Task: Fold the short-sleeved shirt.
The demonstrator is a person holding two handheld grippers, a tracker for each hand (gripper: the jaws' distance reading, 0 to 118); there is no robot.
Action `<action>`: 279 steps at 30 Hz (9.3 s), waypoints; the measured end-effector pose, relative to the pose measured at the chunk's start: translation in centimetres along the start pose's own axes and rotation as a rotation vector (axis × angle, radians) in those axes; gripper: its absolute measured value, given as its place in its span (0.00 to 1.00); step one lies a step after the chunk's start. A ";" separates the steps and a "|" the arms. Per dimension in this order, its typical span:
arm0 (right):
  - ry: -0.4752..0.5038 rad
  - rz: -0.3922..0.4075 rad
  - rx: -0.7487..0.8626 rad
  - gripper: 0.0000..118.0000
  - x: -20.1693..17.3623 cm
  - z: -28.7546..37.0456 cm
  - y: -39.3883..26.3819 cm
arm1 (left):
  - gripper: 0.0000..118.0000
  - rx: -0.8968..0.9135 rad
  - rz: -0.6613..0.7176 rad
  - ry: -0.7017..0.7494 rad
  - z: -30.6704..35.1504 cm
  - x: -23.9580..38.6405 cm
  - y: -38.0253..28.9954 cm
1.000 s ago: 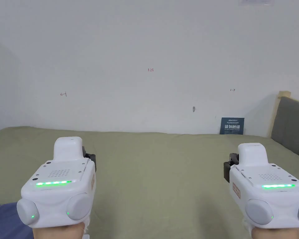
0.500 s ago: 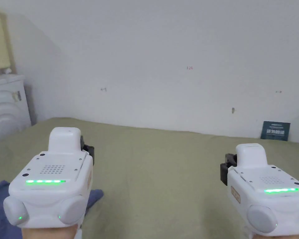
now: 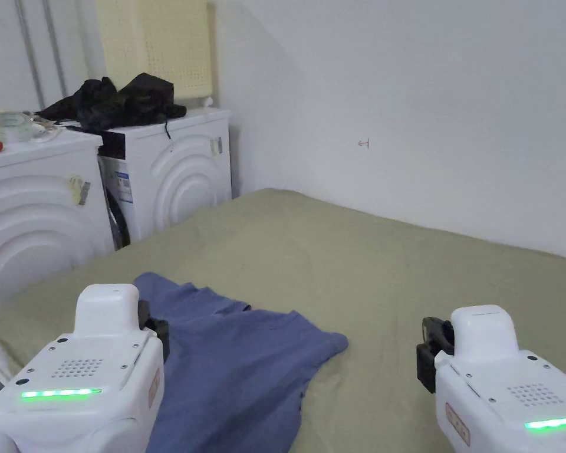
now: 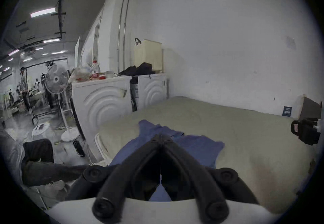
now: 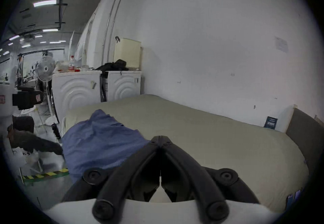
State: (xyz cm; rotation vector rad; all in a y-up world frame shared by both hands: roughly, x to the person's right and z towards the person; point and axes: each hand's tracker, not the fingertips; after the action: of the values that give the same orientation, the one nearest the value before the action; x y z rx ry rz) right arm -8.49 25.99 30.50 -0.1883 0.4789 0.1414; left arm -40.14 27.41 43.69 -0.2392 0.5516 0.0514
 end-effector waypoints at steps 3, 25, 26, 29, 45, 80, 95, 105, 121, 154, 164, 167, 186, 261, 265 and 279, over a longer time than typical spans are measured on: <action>0.000 -0.011 -0.010 0.00 0.8 -0.6 -0.3 | 0.00 -0.029 -0.032 -0.025 -2.4 0.4 0.6; -0.238 -0.029 -0.203 0.00 13.7 3.7 -7.6 | 0.98 -0.961 -0.307 -0.381 -34.3 14.8 -6.9; -0.240 -0.040 -0.204 0.00 13.9 3.8 -7.8 | 0.98 -0.963 -0.302 -0.380 -34.5 15.0 -7.6; -0.252 -0.049 -0.204 0.00 14.2 4.1 -8.2 | 0.97 -0.994 -0.272 -0.386 -34.8 15.1 -8.9; -0.339 -0.057 -0.171 0.00 17.4 9.0 -7.6 | 0.06 -0.739 -0.037 -0.482 -30.1 18.0 -0.7; -0.726 -0.273 -0.196 0.00 25.8 23.6 -10.1 | 0.88 -0.597 -0.358 -1.265 -3.1 51.6 -3.8; -0.606 -0.265 -0.139 0.00 24.3 17.8 -8.1 | 0.00 -0.114 -0.205 -0.597 -3.6 20.9 -2.0; -0.579 -0.224 -0.185 0.00 23.6 17.1 -8.6 | 0.34 -0.311 -0.128 -0.643 -10.2 19.1 -3.1; -0.637 -0.254 -0.299 0.00 25.6 18.3 -11.0 | 0.86 -1.096 -0.050 -0.378 -25.0 22.8 -10.9; -0.344 -0.559 -0.859 0.09 36.2 3.9 -15.3 | 0.02 -0.888 -0.138 -0.520 -21.7 22.6 -6.8; -0.342 -0.424 -0.564 0.09 34.3 5.6 -7.2 | 0.02 -0.624 -0.021 -0.632 -20.7 22.5 2.0; -0.359 -0.399 -0.476 0.09 34.6 5.8 -4.3 | 0.02 -0.552 -0.014 -0.656 -20.7 22.9 5.0; -0.448 -0.307 -0.202 0.09 40.9 0.6 8.7 | 0.02 -0.235 -0.084 -0.656 -23.4 28.6 21.5; -0.478 -0.159 -0.126 0.16 23.4 16.5 -15.4 | 0.05 0.044 -0.127 -0.564 -4.9 13.3 -10.2; -0.511 -0.139 -0.068 0.01 20.3 17.2 -15.2 | 0.00 0.071 -0.165 -0.561 -3.4 13.2 -10.1; -0.492 -0.169 -0.042 0.00 19.8 17.1 -14.6 | 0.86 -0.467 -0.152 -0.618 -12.1 12.9 -12.7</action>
State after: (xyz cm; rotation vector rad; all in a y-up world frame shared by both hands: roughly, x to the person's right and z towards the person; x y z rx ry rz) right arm 19.13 17.23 38.20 -0.2260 -0.0305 0.0293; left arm -33.95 12.00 29.61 -0.6914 -0.1048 0.1020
